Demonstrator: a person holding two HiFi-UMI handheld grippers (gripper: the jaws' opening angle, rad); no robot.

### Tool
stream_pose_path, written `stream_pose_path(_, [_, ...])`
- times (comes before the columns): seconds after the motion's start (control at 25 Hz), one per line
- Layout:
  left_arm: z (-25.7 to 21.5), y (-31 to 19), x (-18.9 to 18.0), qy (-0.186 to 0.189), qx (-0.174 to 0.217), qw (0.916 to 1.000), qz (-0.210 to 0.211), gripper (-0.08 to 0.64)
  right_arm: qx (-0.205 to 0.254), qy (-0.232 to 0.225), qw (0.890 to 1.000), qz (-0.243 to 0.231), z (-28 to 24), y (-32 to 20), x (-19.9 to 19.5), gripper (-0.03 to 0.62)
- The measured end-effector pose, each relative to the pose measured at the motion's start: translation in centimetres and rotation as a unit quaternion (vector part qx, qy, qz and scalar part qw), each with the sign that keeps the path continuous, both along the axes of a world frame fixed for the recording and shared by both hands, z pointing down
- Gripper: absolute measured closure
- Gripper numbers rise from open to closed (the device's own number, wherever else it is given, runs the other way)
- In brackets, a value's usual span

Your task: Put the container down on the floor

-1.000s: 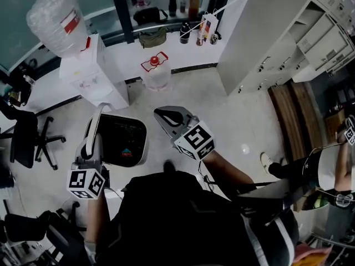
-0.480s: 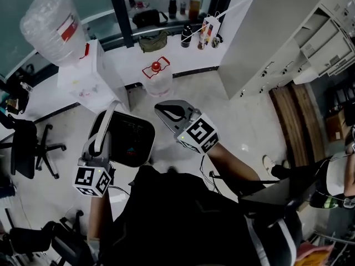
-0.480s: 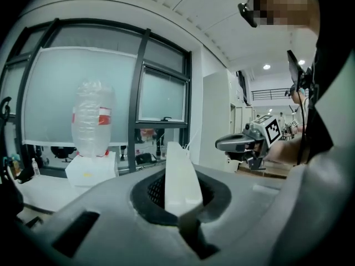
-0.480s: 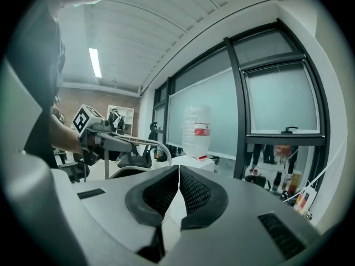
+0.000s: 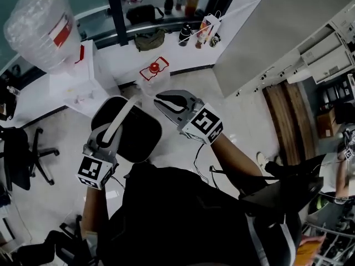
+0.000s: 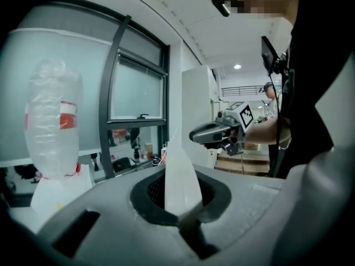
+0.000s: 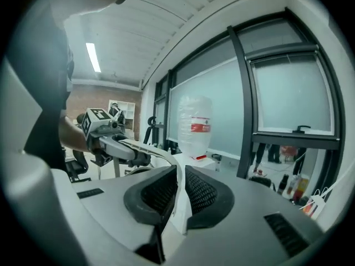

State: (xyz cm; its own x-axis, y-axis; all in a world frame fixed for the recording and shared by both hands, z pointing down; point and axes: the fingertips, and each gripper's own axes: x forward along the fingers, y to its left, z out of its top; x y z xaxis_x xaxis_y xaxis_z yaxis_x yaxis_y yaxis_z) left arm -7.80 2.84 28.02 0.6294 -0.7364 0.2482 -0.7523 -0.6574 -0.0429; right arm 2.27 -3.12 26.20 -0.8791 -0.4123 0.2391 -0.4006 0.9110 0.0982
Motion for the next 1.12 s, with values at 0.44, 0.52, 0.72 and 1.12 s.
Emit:
stream_pose_path(0.44, [1.7,-6.7,-2.7,-0.012,-0.01,0.9889,0.147,0.551,0.011,0.109,0.987,-0.118,2.6,-4.5,-6.8,0.399])
stream_pose_path(0.52, [2.0,-7.3,-3.0,-0.011,-0.016,0.9849,0.172,0.551,0.016,0.143,0.98,-0.139,3.4,-5.0,-7.9,0.399])
stream_pose_path(0.72, [2.4,-8.2,-3.4,-0.025,-0.002,0.9702,0.241,0.551,0.035,0.217,0.96,-0.174,4.6,-6.1,-10.0,0.399])
stream_pose_path(1.12, [4.3,-11.1,-3.4,-0.039,-0.015,0.9621,0.269,0.551,0.031,0.258,0.936,-0.238,7.1,-7.5,-11.0,0.492])
